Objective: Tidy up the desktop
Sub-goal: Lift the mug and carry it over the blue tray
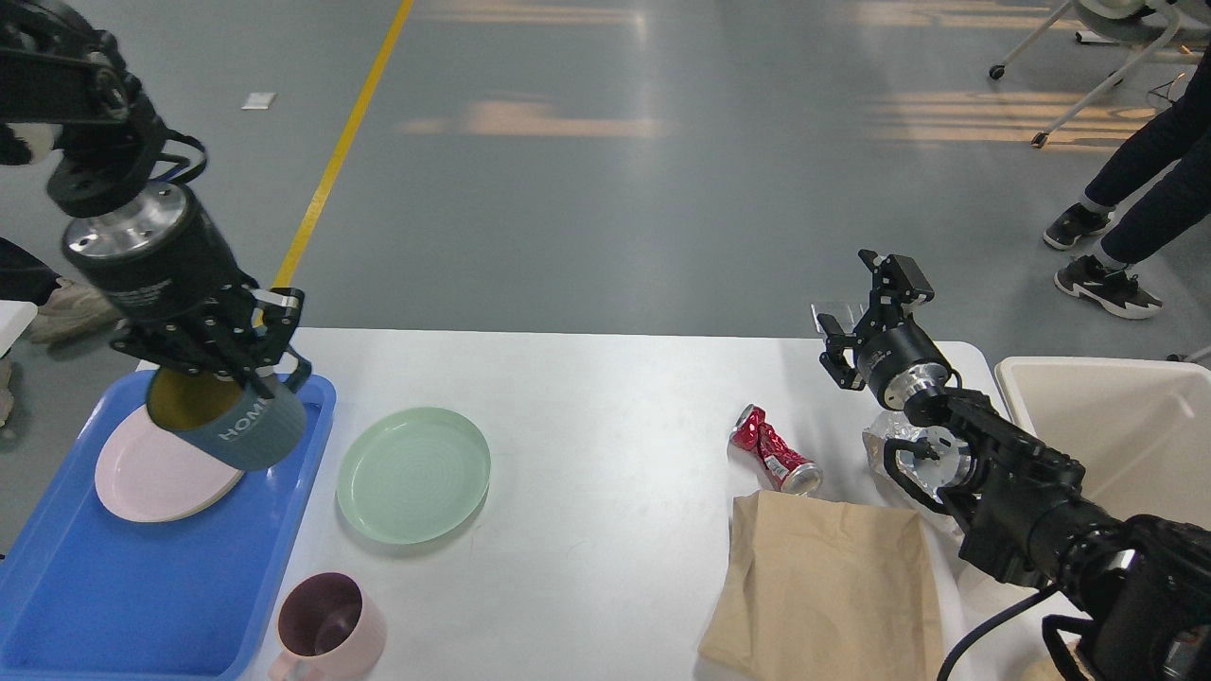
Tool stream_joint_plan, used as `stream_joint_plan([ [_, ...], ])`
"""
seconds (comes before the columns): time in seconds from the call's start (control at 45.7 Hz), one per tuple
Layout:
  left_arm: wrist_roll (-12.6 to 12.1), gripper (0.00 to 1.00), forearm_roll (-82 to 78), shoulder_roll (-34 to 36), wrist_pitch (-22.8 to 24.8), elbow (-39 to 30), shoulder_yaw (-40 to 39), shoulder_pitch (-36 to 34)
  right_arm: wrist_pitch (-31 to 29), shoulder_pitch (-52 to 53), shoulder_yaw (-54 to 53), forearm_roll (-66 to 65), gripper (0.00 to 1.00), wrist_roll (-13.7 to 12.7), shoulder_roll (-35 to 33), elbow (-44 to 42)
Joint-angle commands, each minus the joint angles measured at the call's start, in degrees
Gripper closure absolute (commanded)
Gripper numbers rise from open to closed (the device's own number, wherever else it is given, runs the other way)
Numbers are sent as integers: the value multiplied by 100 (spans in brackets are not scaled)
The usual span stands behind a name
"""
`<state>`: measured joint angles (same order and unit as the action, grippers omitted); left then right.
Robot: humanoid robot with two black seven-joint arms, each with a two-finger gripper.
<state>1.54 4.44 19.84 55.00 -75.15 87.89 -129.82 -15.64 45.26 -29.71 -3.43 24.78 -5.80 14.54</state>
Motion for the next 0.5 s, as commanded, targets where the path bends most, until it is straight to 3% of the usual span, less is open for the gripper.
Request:
stream_joint_plan([
  [0.0, -31, 100, -39, 371, 0, 27, 509, 18, 0, 0, 0, 0, 0, 0, 0, -4],
  [0.219, -31, 100, -302, 1057, 0, 255, 1160, 106, 0, 0, 0, 0, 0, 0, 0, 5],
  [0.481, -40, 100, -531, 1681, 0, 1054, 1301, 475, 0, 0, 0, 0, 0, 0, 0, -4],
])
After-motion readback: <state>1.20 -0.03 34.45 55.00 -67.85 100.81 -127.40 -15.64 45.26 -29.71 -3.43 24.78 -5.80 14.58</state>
